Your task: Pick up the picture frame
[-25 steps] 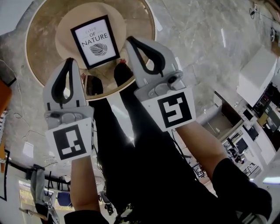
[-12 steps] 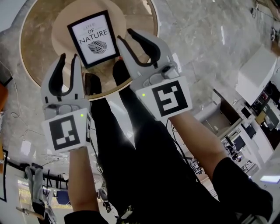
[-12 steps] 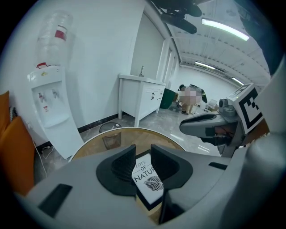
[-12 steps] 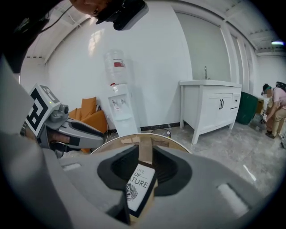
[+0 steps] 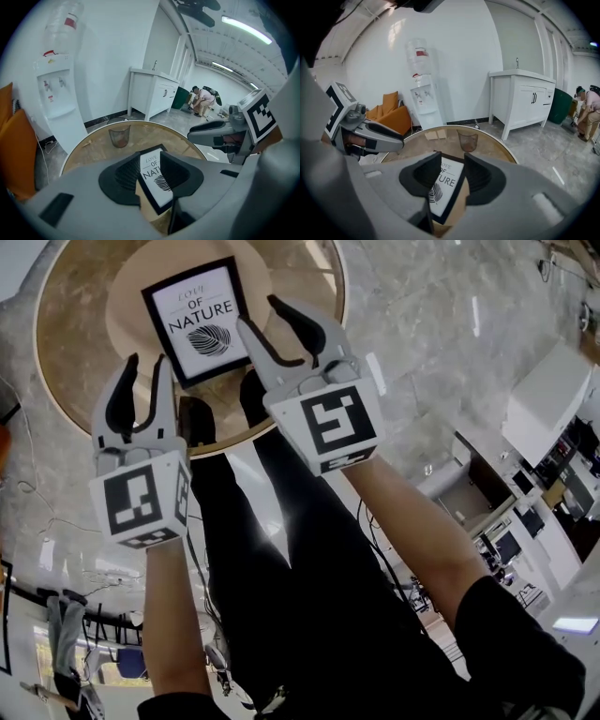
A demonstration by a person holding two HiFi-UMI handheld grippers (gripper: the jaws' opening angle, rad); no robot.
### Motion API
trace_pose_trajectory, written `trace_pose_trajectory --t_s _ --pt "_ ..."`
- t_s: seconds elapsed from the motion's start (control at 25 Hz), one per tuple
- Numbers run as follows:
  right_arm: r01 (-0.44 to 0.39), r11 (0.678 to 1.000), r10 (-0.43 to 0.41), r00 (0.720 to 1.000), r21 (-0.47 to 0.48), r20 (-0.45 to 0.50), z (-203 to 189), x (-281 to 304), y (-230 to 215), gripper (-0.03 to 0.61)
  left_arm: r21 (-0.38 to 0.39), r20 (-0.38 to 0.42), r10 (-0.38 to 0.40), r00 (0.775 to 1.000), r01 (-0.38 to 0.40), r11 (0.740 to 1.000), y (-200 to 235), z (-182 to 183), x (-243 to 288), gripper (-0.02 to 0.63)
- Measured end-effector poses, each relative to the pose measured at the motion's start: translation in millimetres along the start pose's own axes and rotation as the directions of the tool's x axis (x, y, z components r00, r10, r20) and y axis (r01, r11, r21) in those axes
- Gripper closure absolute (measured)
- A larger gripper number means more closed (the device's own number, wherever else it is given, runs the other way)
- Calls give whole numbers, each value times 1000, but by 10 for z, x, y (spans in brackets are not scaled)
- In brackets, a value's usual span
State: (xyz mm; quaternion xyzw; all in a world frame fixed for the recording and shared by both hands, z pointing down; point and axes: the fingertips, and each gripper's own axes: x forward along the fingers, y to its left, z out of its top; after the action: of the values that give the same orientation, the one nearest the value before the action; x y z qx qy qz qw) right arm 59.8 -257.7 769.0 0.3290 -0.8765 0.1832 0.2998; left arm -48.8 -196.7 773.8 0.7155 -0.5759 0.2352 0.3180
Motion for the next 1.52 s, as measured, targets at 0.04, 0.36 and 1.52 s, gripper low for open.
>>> trace_pose_trajectory --t_s 0.04,0.36,1.52 --pt "-3 1000 3 1000 0 1 -22 40 1 426 -5 -3 1 1000 -1 1000 8 -42 28 485" --pt "-30 999 28 997 -24 -74 -347 312 -23 426 -117 -46 5 999 -10 993 149 -378 320 486" --pt "-40 999 41 972 9 -230 -1094 709 -75 428 -195 -224 -24 974 -21 981 270 -1031 873 471"
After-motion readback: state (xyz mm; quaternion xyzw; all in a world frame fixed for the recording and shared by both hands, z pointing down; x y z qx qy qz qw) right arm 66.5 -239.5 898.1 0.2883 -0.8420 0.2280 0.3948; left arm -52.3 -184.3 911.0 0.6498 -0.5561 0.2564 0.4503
